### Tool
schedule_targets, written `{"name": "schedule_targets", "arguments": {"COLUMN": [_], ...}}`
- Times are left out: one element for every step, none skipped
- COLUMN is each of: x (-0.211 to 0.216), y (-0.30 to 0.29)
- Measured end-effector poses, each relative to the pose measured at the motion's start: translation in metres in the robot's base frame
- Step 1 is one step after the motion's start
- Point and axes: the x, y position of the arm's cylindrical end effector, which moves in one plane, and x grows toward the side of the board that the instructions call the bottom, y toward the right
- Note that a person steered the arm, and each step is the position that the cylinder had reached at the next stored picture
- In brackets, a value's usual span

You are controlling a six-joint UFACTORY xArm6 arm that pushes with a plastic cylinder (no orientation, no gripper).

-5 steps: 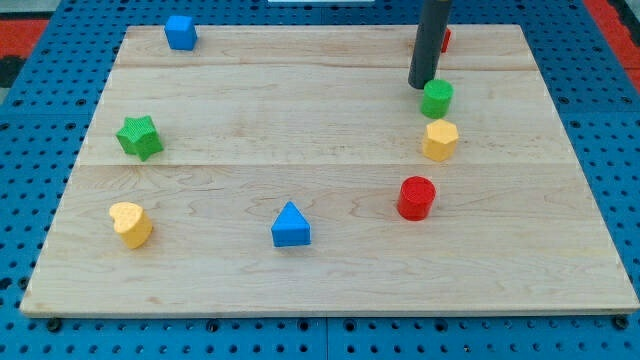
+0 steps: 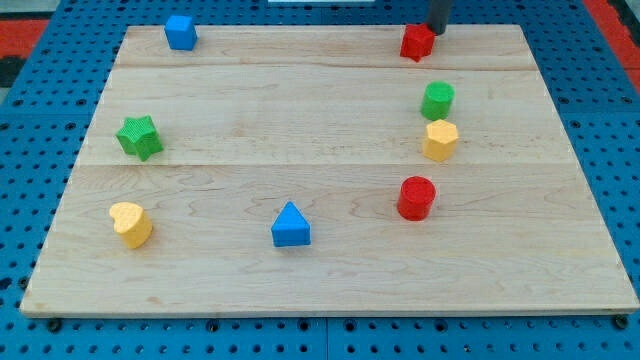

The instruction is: Push the red star towards the green circle

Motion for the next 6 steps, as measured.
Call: {"name": "schedule_targets", "arguments": {"x": [0.015, -0.012, -0.007, 0.026, 0.025, -0.003], "y": [0.020, -0.008, -0.070, -0.044, -0.026, -0.025]}}
